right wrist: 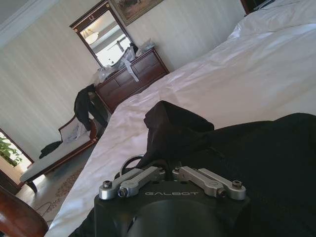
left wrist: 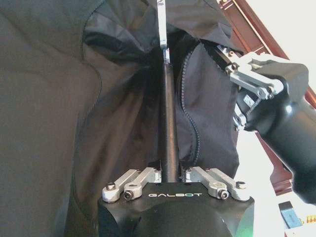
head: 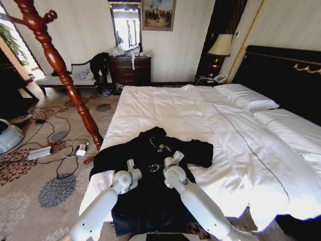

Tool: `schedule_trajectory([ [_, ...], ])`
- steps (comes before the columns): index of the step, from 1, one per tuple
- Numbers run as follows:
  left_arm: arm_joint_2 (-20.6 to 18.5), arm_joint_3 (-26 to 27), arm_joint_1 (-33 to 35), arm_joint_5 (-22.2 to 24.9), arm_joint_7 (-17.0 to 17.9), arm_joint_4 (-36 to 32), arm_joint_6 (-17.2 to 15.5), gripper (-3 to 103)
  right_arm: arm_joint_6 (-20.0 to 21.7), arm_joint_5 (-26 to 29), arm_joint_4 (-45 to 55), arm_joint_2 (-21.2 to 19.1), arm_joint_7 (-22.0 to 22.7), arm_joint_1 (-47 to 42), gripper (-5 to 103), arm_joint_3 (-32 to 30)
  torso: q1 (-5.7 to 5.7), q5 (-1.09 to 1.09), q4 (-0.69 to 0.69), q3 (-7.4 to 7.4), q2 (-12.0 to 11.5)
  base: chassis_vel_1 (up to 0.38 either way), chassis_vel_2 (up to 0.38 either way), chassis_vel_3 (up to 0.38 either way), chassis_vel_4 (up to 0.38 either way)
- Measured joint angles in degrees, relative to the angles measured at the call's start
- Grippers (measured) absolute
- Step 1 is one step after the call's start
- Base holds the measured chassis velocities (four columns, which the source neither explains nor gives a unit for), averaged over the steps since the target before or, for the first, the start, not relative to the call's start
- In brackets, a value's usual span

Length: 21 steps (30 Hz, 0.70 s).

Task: Pick up the clothes from the bed and hang them on the clothes hanger.

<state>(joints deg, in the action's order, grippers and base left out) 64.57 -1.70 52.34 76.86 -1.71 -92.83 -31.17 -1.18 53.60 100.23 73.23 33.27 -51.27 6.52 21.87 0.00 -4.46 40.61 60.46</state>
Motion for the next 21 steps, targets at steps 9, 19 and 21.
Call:
schedule_trajectory([
  [9,-1.0,-3.3,-5.1,-4.4,-0.1,1.6,1.8,17,-0.1,-1.9,-0.6,0.4,-0.5,-0.7,7,0.5,0.00,0.00,0.00,0.00,0.0,0.000,0.000,0.000,0.000],
  [19,-1.4,0.2,-5.7,-15.9,1.0,1.7,10.3,44,-0.3,-2.3,0.2,-0.7,-0.8,-1.4,45,0.5,0.01,0.01,0.00,0.00,0.0,0.000,0.000,0.000,0.000],
  [21,-1.6,1.0,-5.6,-16.8,1.4,1.4,11.0,44,-0.3,-2.3,0.2,-1.1,-0.8,-1.4,51,0.5,0.01,0.00,0.00,0.00,0.0,0.000,0.000,0.000,0.000],
])
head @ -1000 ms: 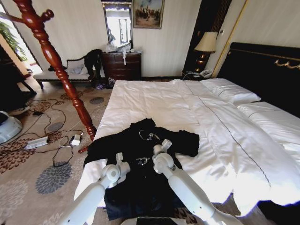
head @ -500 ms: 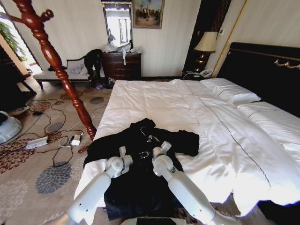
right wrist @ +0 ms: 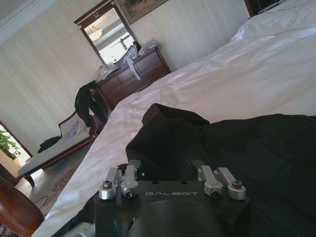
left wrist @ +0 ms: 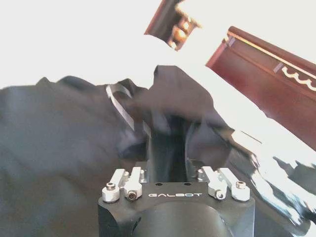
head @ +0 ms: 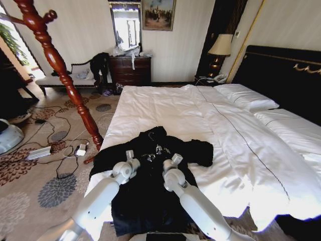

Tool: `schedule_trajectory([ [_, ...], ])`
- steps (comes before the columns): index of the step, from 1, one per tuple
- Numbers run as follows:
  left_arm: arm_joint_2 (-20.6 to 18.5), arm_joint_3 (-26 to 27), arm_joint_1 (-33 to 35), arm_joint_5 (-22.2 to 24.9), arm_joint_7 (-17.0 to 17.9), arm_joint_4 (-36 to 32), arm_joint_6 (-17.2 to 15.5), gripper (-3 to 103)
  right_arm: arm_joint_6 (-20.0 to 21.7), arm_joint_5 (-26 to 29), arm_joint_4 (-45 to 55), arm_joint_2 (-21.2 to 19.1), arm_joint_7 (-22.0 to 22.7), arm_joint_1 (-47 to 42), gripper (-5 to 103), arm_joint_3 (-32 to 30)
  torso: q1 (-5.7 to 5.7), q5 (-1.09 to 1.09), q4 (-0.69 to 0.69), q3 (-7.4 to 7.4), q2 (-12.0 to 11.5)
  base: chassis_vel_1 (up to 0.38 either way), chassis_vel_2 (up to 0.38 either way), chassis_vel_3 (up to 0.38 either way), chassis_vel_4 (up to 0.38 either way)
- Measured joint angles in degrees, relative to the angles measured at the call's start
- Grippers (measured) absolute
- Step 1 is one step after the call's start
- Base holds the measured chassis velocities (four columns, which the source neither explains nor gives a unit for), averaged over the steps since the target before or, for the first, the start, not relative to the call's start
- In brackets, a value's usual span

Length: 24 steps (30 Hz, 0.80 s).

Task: Pick up the clothes from the bed and hang them on the clothes hanger.

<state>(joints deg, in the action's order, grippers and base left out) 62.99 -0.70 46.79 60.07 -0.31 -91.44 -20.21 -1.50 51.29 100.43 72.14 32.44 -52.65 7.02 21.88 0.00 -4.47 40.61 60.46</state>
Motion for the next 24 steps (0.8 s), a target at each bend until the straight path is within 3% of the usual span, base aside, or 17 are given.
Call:
schedule_trajectory([
  [1,-0.2,0.6,0.2,-0.6,0.4,-0.4,0.5,50,0.0,0.1,0.0,-0.3,0.0,0.1,51,0.0,0.00,0.00,0.00,0.00,0.0,0.000,0.000,0.000,0.000],
  [3,-0.8,3.0,1.6,-1.4,1.6,-2.5,1.4,61,0.0,0.4,0.0,-1.4,0.3,0.7,61,0.0,0.00,0.00,0.00,0.00,0.0,0.000,0.000,0.000,0.000],
  [5,-1.4,4.3,2.9,-1.9,2.1,-4.2,1.8,66,0.1,0.8,0.0,-2.3,0.7,1.2,67,0.0,0.00,-0.01,0.00,0.00,0.0,0.000,0.000,0.000,0.000],
  [7,-3.4,6.9,6.1,-3.8,3.3,-8.0,2.6,77,0.5,1.8,0.8,-6.1,1.5,2.3,79,0.2,0.00,0.00,0.02,0.00,0.0,0.000,0.000,0.000,0.000],
  [9,-4.0,7.5,7.1,-4.6,3.8,-8.8,2.8,77,0.6,2.1,1.4,-7.3,1.8,2.5,79,0.3,0.00,-0.01,0.01,0.00,0.0,0.000,0.000,0.000,0.000],
  [11,-6.1,10.7,11.7,-9.0,5.7,-12.1,3.9,88,2.6,3.9,6.8,-12.9,3.4,2.2,89,0.8,0.00,-0.01,0.01,0.00,0.0,0.000,0.000,0.000,0.000],
  [12,-6.1,10.7,11.7,-9.0,5.7,-12.1,3.9,88,2.6,3.9,6.8,-12.9,3.4,2.2,89,0.8,0.00,-0.01,0.01,0.00,0.0,0.000,0.000,0.000,0.000],
  [13,-6.3,11.6,12.9,-9.8,6.7,-12.7,3.9,93,3.2,4.3,8.6,-14.4,3.9,1.6,95,1.1,0.00,0.00,0.02,-0.01,0.0,0.000,0.000,0.000,0.000],
  [14,-6.2,13.5,15.1,-11.8,10.1,-13.5,3.5,97,4.2,4.7,11.9,-16.4,4.3,0.4,98,1.9,-0.01,-0.02,0.00,-0.01,0.0,0.000,0.000,0.000,0.000],
  [17,-4.7,18.2,19.4,-16.5,15.9,-14.7,1.2,100,4.6,3.0,17.0,-19.7,4.0,-2.4,100,4.1,0.00,0.01,0.00,-0.01,0.0,0.000,0.000,0.000,0.000],
  [22,-3.3,23.7,25.8,-17.4,17.4,-18.1,-0.3,100,2.9,1.6,18.2,-21.0,2.3,-2.9,100,4.0,-0.02,0.00,-0.01,-0.01,0.0,0.000,0.000,0.000,0.000],
  [24,-2.7,27.0,29.5,-17.5,17.7,-20.5,-0.9,100,3.1,3.5,15.6,-20.9,2.3,-0.4,100,2.1,-0.02,0.00,0.02,-0.02,0.0,0.000,0.000,0.000,0.000],
])
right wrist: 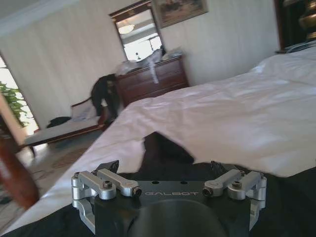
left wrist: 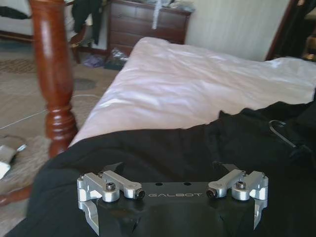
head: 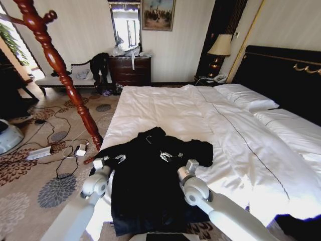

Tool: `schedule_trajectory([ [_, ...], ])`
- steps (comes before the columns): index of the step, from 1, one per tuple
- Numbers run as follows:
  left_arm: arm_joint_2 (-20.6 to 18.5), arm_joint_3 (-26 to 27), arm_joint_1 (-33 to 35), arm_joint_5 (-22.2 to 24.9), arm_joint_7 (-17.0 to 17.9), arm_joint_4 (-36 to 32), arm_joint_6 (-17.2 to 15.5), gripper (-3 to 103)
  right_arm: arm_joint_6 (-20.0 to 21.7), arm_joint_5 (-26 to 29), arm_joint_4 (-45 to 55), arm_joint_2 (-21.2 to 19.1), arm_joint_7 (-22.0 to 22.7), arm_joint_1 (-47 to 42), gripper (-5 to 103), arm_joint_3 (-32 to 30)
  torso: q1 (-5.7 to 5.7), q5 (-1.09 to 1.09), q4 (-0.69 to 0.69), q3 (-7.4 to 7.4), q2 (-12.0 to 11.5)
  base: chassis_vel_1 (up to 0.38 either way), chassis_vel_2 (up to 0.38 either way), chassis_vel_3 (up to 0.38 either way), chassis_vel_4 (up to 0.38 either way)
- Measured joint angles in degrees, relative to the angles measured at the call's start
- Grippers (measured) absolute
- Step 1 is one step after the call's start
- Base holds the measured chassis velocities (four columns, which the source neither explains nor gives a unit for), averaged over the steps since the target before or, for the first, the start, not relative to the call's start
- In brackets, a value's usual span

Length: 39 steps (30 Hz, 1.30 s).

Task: Pick up the clothes from the bed and hang them on the clothes hanger.

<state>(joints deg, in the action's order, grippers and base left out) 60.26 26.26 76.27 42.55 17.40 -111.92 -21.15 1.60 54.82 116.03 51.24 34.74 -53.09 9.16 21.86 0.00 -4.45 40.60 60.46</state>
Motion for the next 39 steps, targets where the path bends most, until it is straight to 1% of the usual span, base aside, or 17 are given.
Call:
schedule_trajectory([
  [1,0.3,1.2,1.2,0.0,0.1,-0.8,-0.2,100,0.9,0.8,-1.5,0.0,0.4,1.2,100,-0.5,0.00,0.01,0.00,0.00,0.0,0.000,0.000,0.000,0.000],
  [2,1.1,3.9,3.4,-0.2,0.6,-2.3,-0.7,100,4.5,1.6,-5.1,-0.7,1.6,4.3,100,-0.7,0.01,-0.04,0.02,0.01,0.0,0.000,0.000,0.000,0.000],
  [4,1.3,4.7,4.0,-0.2,0.7,-2.7,-0.7,100,5.2,1.6,-5.8,-1.0,1.6,5.0,100,-0.7,0.01,-0.04,0.02,0.01,0.0,0.000,0.000,0.000,0.000],
  [7,4.1,9.0,8.3,-0.5,1.6,-6.4,-1.0,100,10.7,-3.4,-14.6,-5.6,-8.2,13.9,100,2.3,0.02,-0.01,0.01,0.01,0.0,0.000,0.000,0.000,0.000],
  [8,4.1,9.0,8.3,-0.5,1.6,-6.4,-1.0,100,10.7,-3.4,-14.6,-5.6,-8.2,13.9,100,2.3,0.02,-0.01,0.01,0.01,0.0,0.000,0.000,0.000,0.000],
  [10,5.3,9.7,10.2,-1.5,1.6,-8.1,-1.1,100,13.9,-6.6,-18.6,-7.3,-14.6,18.2,100,5.5,0.01,0.00,-0.04,0.01,0.0,0.000,0.000,0.000,0.000],
  [12,5.9,10.1,11.1,-2.2,1.7,-8.9,-1.0,100,14.8,-8.0,-22.1,-7.5,-17.9,20.8,100,8.0,0.01,-0.02,-0.03,0.02,0.0,0.000,0.000,0.000,0.000],
  [16,7.2,10.9,12.3,-2.6,2.0,-10.1,-0.9,100,12.2,-11.1,-29.8,-6.5,-26.0,25.2,100,12.9,0.02,-0.01,0.00,0.02,0.0,0.000,0.000,0.000,0.000],
  [18,8.2,11.2,12.6,-2.6,2.3,-10.7,-0.9,100,7.5,-15.3,-34.7,-5.2,-33.8,27.9,100,15.7,0.01,-0.01,-0.04,0.02,0.0,0.000,0.000,0.000,0.000],
  [19,8.2,11.2,12.6,-2.6,2.3,-10.7,-0.9,100,7.5,-15.3,-34.7,-5.2,-33.8,27.9,100,15.7,0.01,-0.01,-0.04,0.02,0.0,0.000,0.000,0.000,0.000],
  [21,9.1,11.1,12.8,-2.6,2.6,-11.2,-0.9,100,3.7,-20.1,-39.7,-3.2,-40.9,31.7,100,18.3,0.02,-0.03,0.00,0.02,0.0,0.000,0.000,0.000,0.000],
  [28,9.5,10.5,12.7,-2.3,2.8,-11.6,-0.9,100,2.1,-26.6,-49.4,0.7,-50.5,40.0,100,23.4,0.02,0.02,0.00,0.02,0.0,0.000,0.000,0.000,0.000],
  [29,9.5,10.4,12.7,-2.3,3.0,-11.9,-1.0,100,1.7,-28.5,-52.1,1.4,-54.9,41.3,100,24.2,0.02,-0.01,-0.01,0.02,0.0,0.000,0.000,0.000,0.000],
  [30,9.5,10.4,12.7,-2.3,3.0,-11.9,-1.0,100,1.7,-28.5,-52.1,1.4,-54.9,41.3,100,24.2,0.02,-0.01,-0.01,0.02,0.0,0.000,0.000,0.000,0.000],
  [32,9.5,10.2,12.8,-2.3,3.1,-12.2,-1.0,100,0.9,-30.8,-54.8,1.9,-60.6,42.6,100,24.5,0.02,-0.01,-0.02,0.02,0.0,0.000,0.000,0.000,0.000],
  [34,9.8,9.9,13.0,-2.3,3.1,-12.6,-1.0,100,-1.3,-35.3,-59.2,2.9,-70.9,44.1,100,23.9,0.02,-0.01,-0.02,0.02,0.0,0.000,0.000,0.000,0.000],
  [39,10.4,9.5,13.0,-2.3,3.2,-12.7,-1.0,100,-2.7,-39.2,-62.6,3.9,-76.2,45.4,100,22.9,0.02,0.01,-0.02,0.02,0.0,0.000,0.000,0.000,0.000],
])
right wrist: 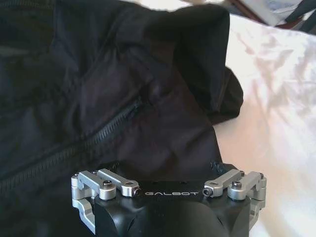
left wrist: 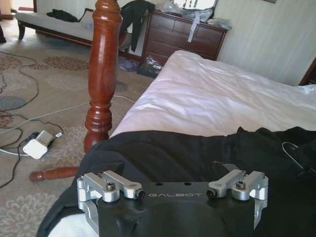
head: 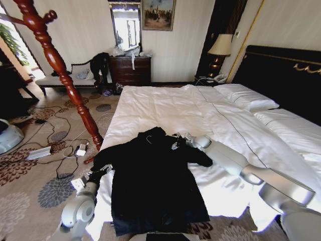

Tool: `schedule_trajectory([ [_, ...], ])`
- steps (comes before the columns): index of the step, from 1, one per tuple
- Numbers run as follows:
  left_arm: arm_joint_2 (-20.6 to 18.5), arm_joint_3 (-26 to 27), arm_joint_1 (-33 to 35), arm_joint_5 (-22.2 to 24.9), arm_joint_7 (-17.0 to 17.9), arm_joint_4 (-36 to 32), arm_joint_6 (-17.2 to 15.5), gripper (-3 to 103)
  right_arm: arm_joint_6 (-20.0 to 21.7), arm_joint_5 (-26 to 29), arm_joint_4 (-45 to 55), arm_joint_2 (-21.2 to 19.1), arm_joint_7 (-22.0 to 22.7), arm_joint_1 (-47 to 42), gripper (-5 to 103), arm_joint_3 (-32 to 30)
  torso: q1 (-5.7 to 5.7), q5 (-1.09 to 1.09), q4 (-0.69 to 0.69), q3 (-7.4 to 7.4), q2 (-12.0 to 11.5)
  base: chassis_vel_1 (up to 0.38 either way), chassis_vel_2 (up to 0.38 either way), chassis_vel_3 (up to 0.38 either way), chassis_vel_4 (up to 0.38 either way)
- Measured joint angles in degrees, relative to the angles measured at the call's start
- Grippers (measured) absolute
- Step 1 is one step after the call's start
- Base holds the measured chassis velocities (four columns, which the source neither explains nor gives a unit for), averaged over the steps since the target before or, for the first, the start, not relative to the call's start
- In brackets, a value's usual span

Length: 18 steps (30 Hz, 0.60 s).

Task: Pick up the clothes from the bed and hang them on the clothes hanger.

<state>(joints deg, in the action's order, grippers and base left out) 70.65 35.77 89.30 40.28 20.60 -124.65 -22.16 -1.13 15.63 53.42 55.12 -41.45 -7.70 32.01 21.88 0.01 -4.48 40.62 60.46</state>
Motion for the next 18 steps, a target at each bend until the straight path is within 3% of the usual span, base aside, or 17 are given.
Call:
schedule_trajectory([
  [9,0.7,-1.1,-0.4,-0.1,0.2,0.2,0.0,100,-0.1,-2.6,-3.7,3.3,2.2,1.2,100,0.1,0.00,-0.01,0.00,0.00,0.0,0.000,0.000,0.000,0.000],
  [15,1.1,-1.3,-0.4,-0.1,0.4,0.3,0.0,100,-1.6,-5.6,-8.8,7.5,2.6,1.6,102,-0.3,0.00,-0.01,0.00,0.00,0.0,0.000,0.000,0.000,0.000],
  [18,1.2,-1.4,-0.4,0.0,0.5,0.6,0.0,100,-1.8,-5.6,-8.8,8.1,2.7,1.4,88,-0.5,0.00,-0.01,0.02,0.00,0.0,0.000,0.000,0.000,0.000],
])
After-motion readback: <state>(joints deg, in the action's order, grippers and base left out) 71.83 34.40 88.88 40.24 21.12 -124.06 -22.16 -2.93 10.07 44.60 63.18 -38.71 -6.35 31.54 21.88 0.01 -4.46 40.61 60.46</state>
